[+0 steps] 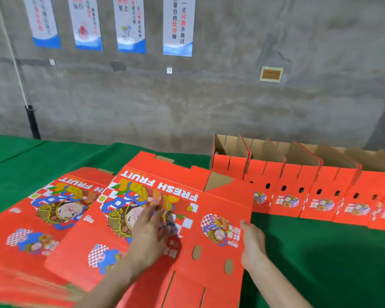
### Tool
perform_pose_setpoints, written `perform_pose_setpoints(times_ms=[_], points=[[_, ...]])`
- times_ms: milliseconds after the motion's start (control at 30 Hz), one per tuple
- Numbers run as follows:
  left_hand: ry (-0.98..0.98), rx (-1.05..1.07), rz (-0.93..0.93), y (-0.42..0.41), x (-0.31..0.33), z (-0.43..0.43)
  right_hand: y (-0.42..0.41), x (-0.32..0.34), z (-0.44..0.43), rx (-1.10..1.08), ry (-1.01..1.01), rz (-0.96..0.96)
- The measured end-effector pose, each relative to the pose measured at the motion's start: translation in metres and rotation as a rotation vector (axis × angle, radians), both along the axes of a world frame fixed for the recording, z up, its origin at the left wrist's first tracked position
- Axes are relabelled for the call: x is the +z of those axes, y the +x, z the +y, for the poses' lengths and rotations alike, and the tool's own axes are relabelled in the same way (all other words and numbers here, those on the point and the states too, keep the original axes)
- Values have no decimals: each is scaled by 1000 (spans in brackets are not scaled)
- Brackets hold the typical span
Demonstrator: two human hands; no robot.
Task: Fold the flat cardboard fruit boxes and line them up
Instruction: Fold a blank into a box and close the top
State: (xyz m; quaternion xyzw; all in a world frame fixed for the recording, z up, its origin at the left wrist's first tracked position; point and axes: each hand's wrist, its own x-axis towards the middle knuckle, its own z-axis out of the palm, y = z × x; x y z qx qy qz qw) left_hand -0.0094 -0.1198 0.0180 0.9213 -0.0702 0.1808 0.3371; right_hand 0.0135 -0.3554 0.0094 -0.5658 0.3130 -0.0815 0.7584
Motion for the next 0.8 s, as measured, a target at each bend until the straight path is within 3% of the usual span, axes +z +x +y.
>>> perform_pose_setpoints(times_ms=[233, 300, 367, 467, 567, 667, 733, 800], points=[[-113, 252, -103, 7, 43, -6, -81, 16, -116, -152, -127, -299], [-324, 211, -73, 8, 60, -9, -102, 18, -136, -163, -137, -322], [-644, 41, 21, 4, 73, -12, -116, 18, -153, -186, -217, -313], [-971, -193, 81, -6, 69, -17, -129, 26, -164, -172, -533, -305], [-988, -229, 62, -22, 51, -23, -137, 35, -162, -191, -948, -298], [-1003, -276, 41, -37, 38, -28, -139, 53, -142, -112, -1219, -451], [-1022, -330, 72, -45, 33, -30, -135, 63, -127, 72, -1247, -493], [-1055, -373, 86, -51, 31, -31, -128, 72, -113, 210, -1146, -401]])
